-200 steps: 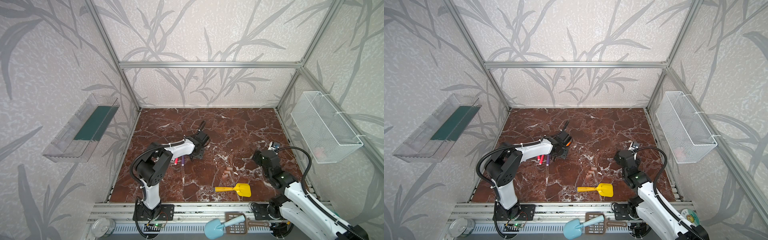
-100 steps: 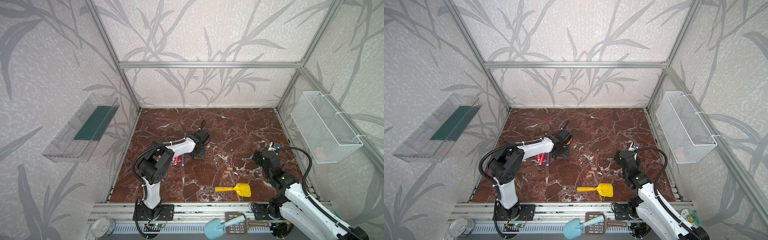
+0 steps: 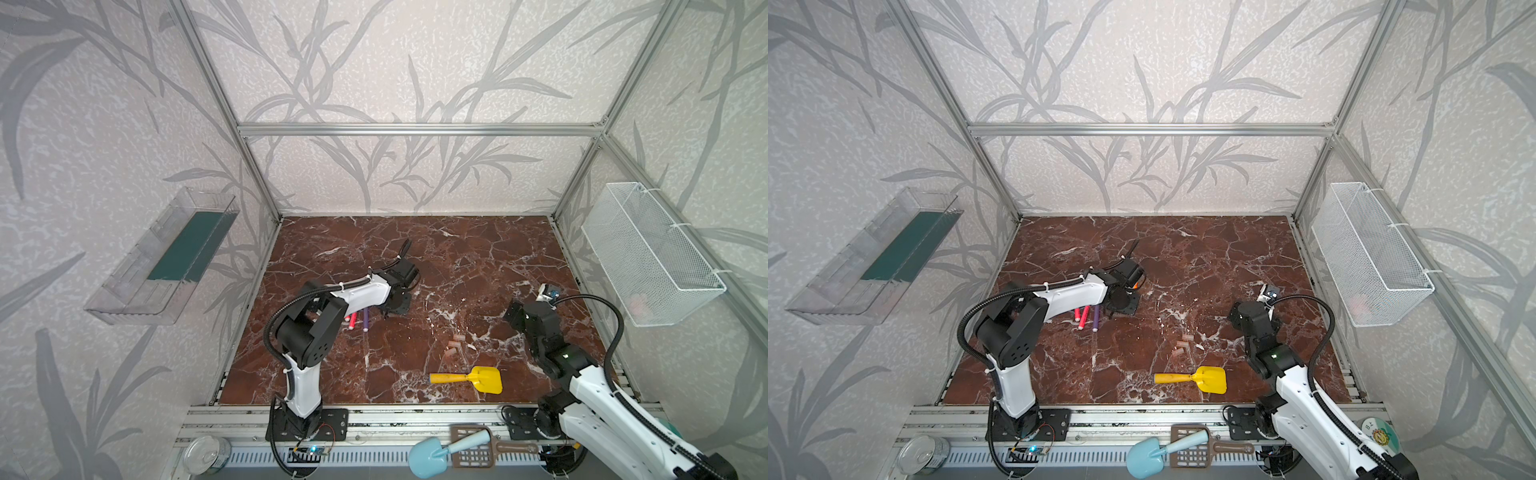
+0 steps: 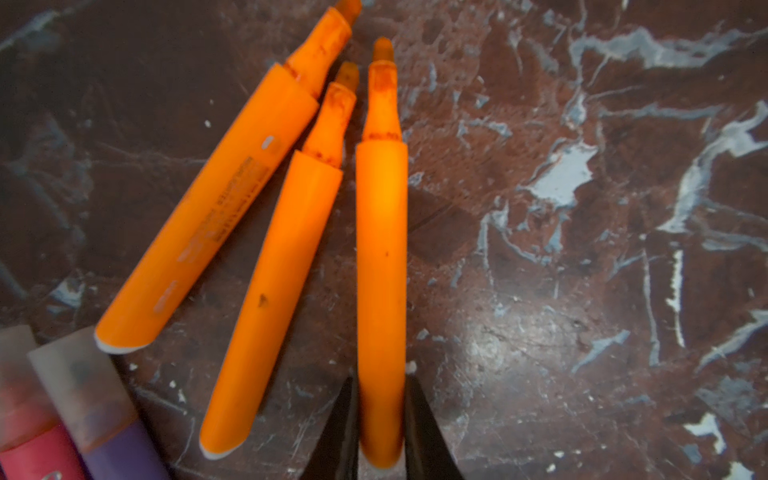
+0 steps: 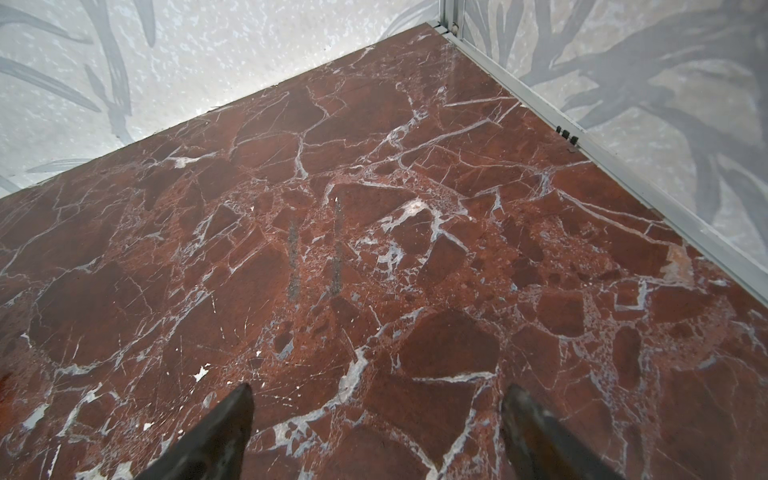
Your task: Insert the pens into the pen caps
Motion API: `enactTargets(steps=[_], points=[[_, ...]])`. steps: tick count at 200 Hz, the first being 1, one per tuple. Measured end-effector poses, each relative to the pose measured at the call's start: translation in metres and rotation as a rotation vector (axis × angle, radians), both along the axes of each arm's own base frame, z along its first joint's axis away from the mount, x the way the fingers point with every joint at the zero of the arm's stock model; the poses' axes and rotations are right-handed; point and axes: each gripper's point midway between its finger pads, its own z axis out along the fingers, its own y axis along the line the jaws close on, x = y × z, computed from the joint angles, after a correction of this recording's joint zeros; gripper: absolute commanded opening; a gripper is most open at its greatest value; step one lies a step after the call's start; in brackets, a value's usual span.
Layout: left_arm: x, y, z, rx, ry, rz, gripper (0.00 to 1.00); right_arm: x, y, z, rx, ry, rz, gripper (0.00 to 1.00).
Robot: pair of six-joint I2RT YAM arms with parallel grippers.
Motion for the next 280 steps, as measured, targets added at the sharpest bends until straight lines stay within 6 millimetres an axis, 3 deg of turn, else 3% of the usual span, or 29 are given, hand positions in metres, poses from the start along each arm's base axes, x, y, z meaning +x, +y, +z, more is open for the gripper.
enactTargets(steps=[56,77,110,134,154,173,204,230,256,280], points=[[-0.006,-0.001,0.001,-0.025,0.006,-0.008,0.14,0.000,0.001,0.000,0.005,-0.001,0.004,0.91],[-0.017,-0.001,0.006,-0.038,-0.003,-0.027,0.13,-0.001,0.013,-0.001,0.083,0.002,0.043,0.90],[-0.034,-0.018,0.036,-0.144,-0.073,-0.099,0.10,0.006,0.067,-0.006,0.332,-0.012,0.195,0.90],[-0.046,-0.034,0.062,-0.240,-0.140,-0.157,0.09,0.003,0.131,-0.012,0.436,0.028,0.354,0.89],[-0.061,-0.042,0.078,-0.302,-0.189,-0.206,0.09,-0.001,0.182,-0.010,0.484,0.057,0.471,0.82],[-0.072,-0.047,0.090,-0.352,-0.225,-0.240,0.09,0.010,0.217,-0.002,0.543,0.053,0.523,0.77],[-0.079,-0.051,0.103,-0.403,-0.269,-0.264,0.09,0.030,0.251,0.010,0.618,0.032,0.559,0.74],[-0.079,-0.054,0.108,-0.421,-0.283,-0.270,0.09,0.034,0.270,0.016,0.650,0.025,0.592,0.74],[-0.079,-0.055,0.109,-0.428,-0.285,-0.274,0.09,0.032,0.282,0.024,0.666,0.010,0.620,0.73],[-0.081,-0.059,0.110,-0.445,-0.281,-0.284,0.09,0.034,0.287,0.030,0.671,0.001,0.629,0.65]])
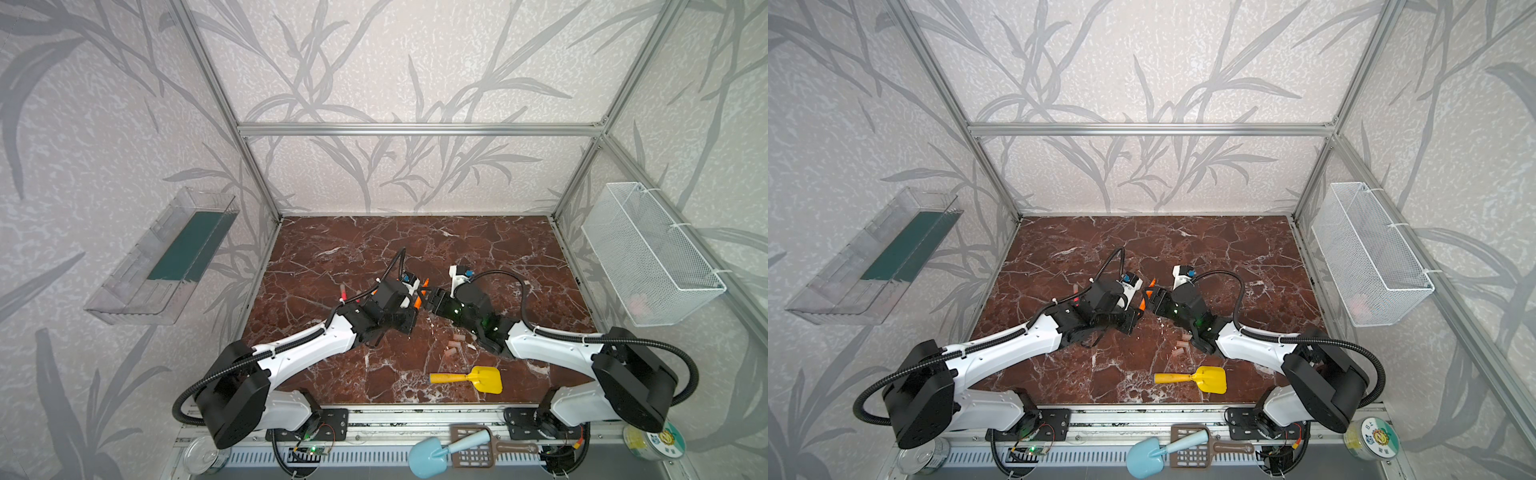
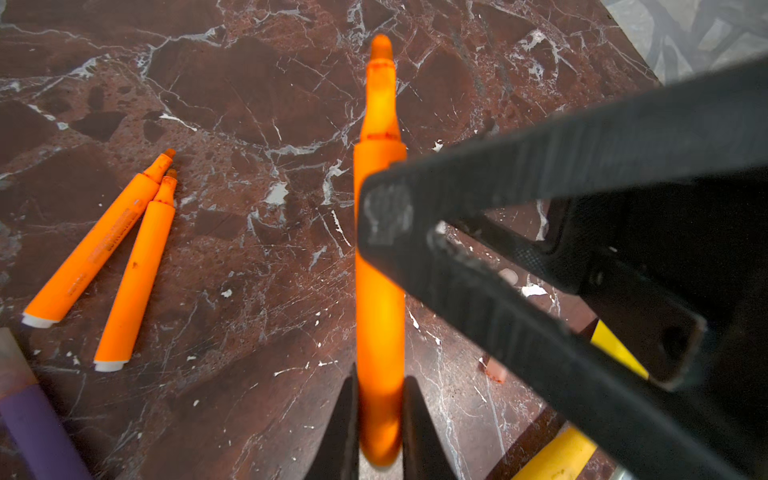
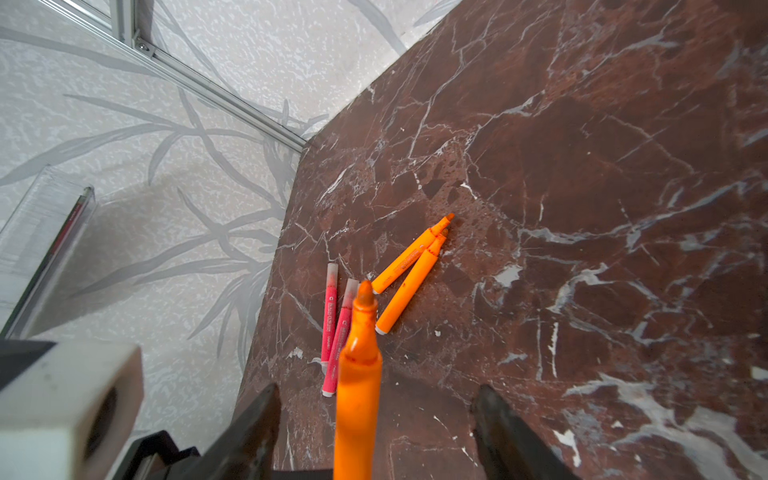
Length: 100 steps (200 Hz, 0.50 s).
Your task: Insert the pens into the pen caps
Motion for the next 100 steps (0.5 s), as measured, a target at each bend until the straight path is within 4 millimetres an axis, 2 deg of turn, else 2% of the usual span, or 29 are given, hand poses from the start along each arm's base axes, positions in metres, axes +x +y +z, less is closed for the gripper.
enactTargets(steps=[33,46,64,100], points=[[-0.005,-0.006,0.001,-0.019,0.003,-0.027,0.09,0.008,0.006,0.001,-0.003,-0.002,-0.010,0.40],[-0.007,-0.006,0.001,-0.022,0.004,-0.031,0.09,0.010,0.006,-0.003,-0.011,0.003,-0.016,0.34],[-0.008,-0.008,0.002,-0.026,0.002,-0.037,0.09,0.010,0.005,-0.006,-0.016,0.010,-0.024,0.30],[-0.008,-0.010,0.003,-0.033,0.002,-0.044,0.09,0.012,0.003,-0.007,-0.026,0.007,-0.035,0.30]])
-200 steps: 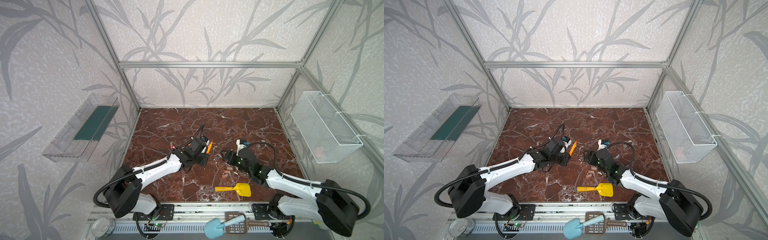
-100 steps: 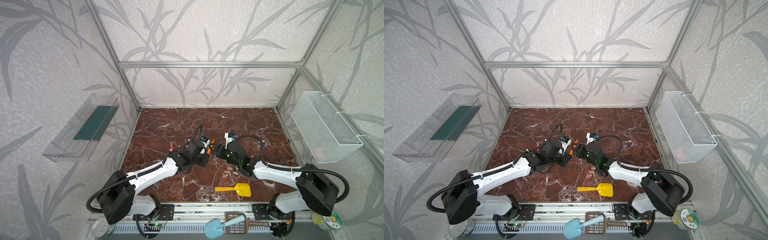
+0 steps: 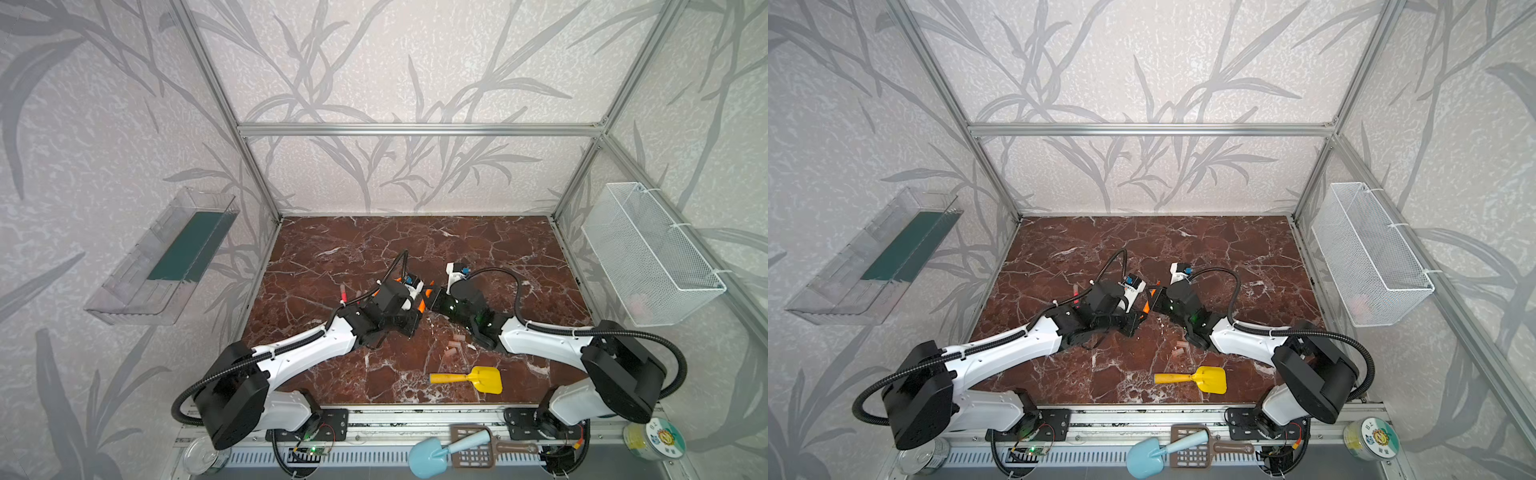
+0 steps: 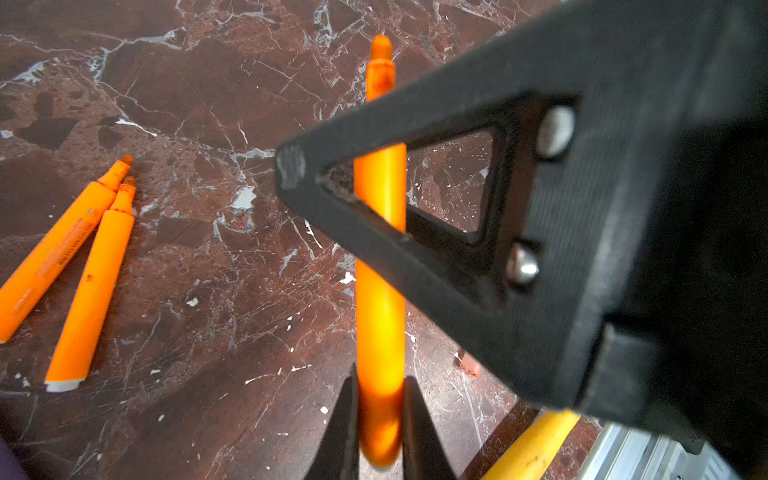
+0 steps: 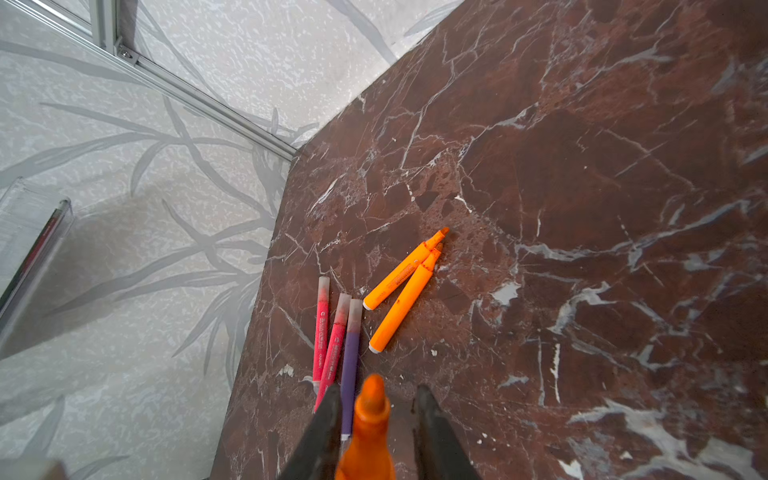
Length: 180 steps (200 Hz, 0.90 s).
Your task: Insert the pens into the pen caps
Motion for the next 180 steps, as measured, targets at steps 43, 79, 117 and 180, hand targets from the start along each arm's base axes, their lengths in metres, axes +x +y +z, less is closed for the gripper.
enactTargets(steps=[43,79,117,180], points=[[-0.002,-0.002,0.000,-0.004,0.001,-0.009,0.09,0.002,-0.003,0.001,-0.009,-0.008,-0.019,0.30],[-0.003,-0.003,0.000,-0.004,0.001,-0.013,0.09,0.003,-0.005,0.001,-0.018,-0.014,-0.028,0.30],[-0.004,-0.004,0.000,-0.003,0.002,-0.017,0.09,0.005,-0.006,0.003,-0.032,-0.028,-0.030,0.19],[-0.004,-0.005,0.000,-0.003,-0.001,-0.020,0.18,0.002,-0.004,0.010,-0.016,-0.035,-0.023,0.06]])
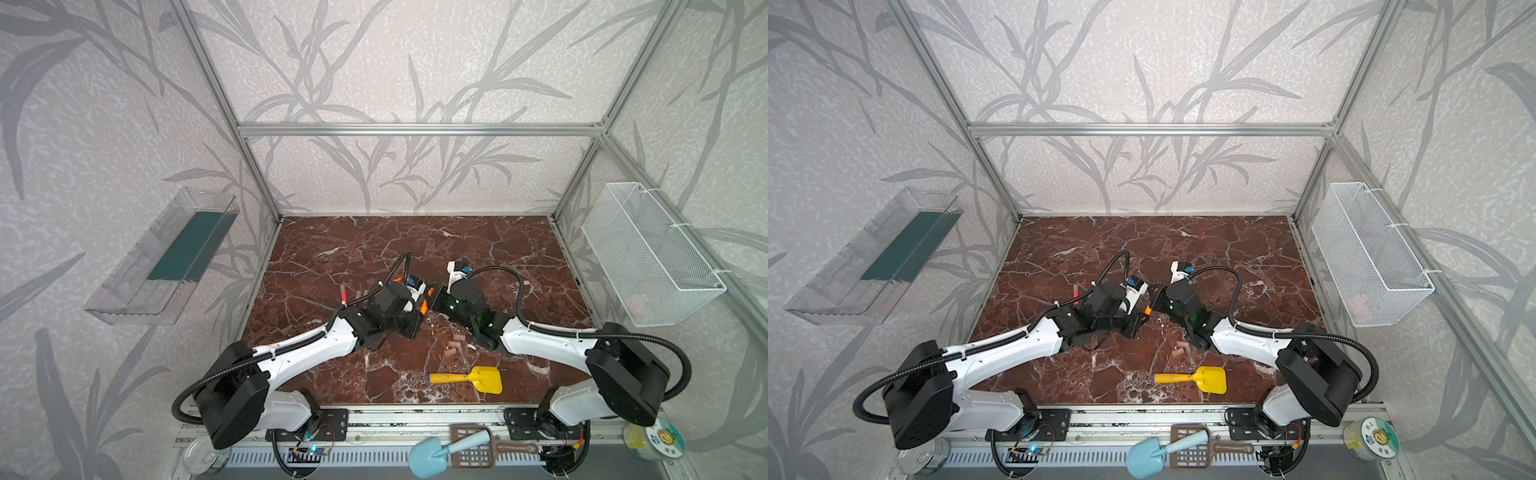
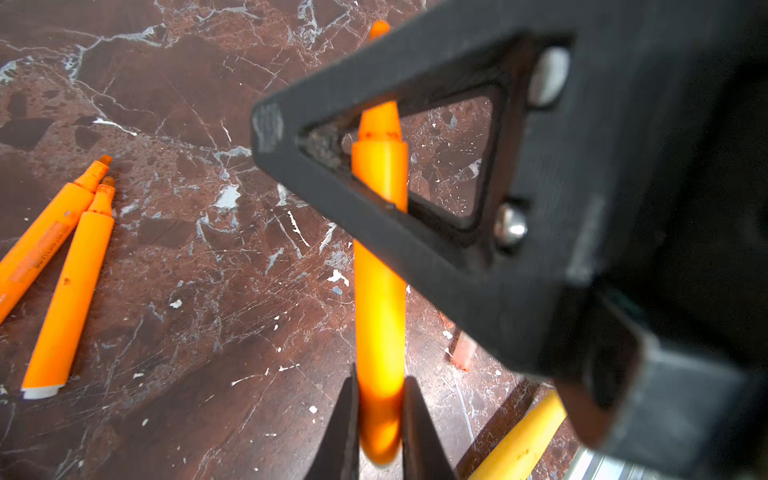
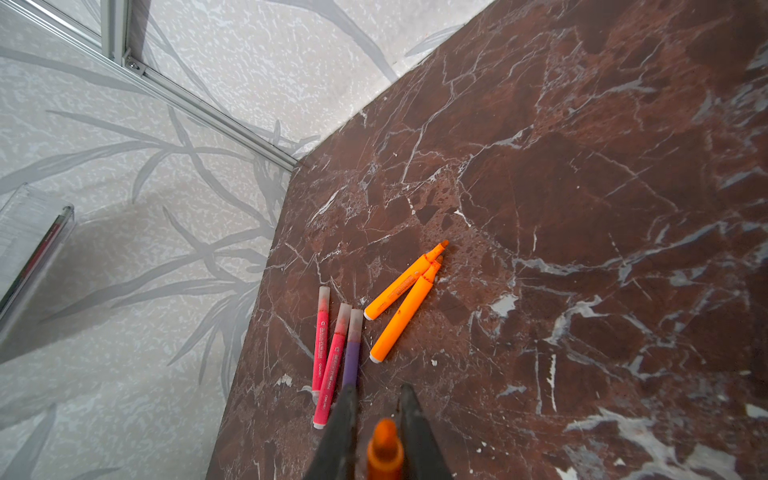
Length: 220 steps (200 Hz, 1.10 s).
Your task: Insert the pens into the pen caps
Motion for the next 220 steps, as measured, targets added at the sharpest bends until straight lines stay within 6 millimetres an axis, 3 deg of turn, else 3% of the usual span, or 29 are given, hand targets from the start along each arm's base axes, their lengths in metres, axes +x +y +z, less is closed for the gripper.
enactTargets(steps=[41,85,140,171,220], points=[[0.001,0.000,0.001,0.002,-0.012,-0.002,0.32,-0.006,0.004,0.002,0.006,-0.001,0.014,0.01],[0.001,0.000,0.001,0.003,-0.013,0.000,0.36,-0.018,0.012,-0.003,0.023,0.015,0.040,0.00],[0.000,0.003,-0.004,0.021,-0.006,0.006,0.38,-0.026,0.024,0.006,0.064,0.000,0.057,0.00],[-0.002,0.004,-0.006,0.028,0.000,0.003,0.38,-0.031,0.031,0.014,0.097,-0.017,0.069,0.00],[-0.003,0.005,-0.007,0.024,-0.003,0.005,0.18,-0.033,0.035,0.018,0.123,-0.020,0.073,0.00]])
